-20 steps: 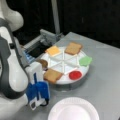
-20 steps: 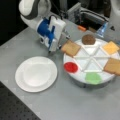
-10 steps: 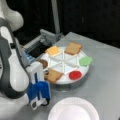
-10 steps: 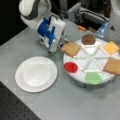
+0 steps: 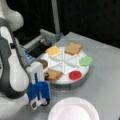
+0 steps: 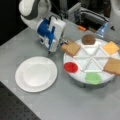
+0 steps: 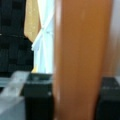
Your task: Ingredient selection for cheeseburger or sandwich
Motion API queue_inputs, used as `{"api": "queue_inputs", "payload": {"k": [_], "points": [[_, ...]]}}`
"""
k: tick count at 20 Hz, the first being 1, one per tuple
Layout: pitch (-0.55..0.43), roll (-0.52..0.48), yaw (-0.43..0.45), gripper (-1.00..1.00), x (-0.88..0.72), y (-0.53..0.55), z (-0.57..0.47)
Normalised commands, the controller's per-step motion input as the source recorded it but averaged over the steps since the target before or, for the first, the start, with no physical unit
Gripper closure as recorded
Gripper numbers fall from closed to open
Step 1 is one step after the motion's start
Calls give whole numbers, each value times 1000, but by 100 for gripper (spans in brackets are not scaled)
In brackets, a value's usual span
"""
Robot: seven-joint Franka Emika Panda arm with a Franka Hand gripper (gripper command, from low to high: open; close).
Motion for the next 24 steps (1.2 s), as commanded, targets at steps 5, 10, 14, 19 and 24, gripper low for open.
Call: {"api": "queue_inputs", "payload": {"k": [5,10,14,19,24], "points": [[54,164,208,100,333,-350,-126],[122,141,283,100,290,-427,-93],[166,132,319,100,289,-427,-61],[170,102,359,100,318,-456,5],[229,72,404,100,386,-479,135]]}}
